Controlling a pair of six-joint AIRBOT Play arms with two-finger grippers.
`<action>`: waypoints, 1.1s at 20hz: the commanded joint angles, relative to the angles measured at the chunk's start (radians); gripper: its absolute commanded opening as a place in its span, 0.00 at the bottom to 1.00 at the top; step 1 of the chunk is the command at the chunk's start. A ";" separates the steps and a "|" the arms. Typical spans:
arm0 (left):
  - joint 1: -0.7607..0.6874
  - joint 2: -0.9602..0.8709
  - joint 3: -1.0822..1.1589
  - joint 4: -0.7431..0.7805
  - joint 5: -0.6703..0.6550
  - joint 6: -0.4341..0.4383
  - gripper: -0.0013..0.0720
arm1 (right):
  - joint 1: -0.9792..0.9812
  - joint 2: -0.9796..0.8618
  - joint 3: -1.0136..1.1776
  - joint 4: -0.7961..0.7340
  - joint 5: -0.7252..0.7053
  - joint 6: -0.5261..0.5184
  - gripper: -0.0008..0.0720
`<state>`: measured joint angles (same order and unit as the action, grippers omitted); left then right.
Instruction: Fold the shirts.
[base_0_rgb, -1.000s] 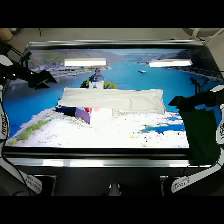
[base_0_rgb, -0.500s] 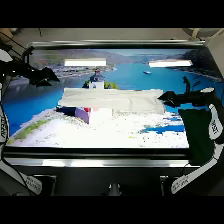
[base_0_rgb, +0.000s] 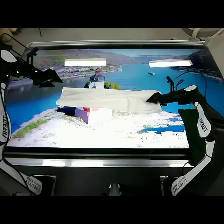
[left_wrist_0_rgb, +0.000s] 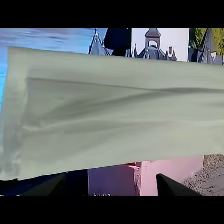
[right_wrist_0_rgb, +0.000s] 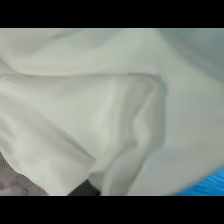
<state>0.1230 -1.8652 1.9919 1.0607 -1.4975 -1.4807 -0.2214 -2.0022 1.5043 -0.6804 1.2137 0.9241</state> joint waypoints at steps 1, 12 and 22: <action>-0.050 -0.037 -0.014 -0.034 0.017 0.015 0.51 | 0.019 0.018 0.003 0.038 0.001 -0.003 0.05; -0.414 -0.259 -0.012 -0.287 0.273 0.042 0.05 | 0.019 0.329 0.174 -0.336 0.282 0.081 0.05; -0.698 -0.328 0.009 -0.497 0.475 0.055 0.05 | 0.019 0.570 0.175 -0.388 0.389 0.128 0.05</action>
<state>-0.5014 -2.1597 1.9873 0.6617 -1.0855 -1.4254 -0.2031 -1.4948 1.6775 -1.0626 1.5784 1.0306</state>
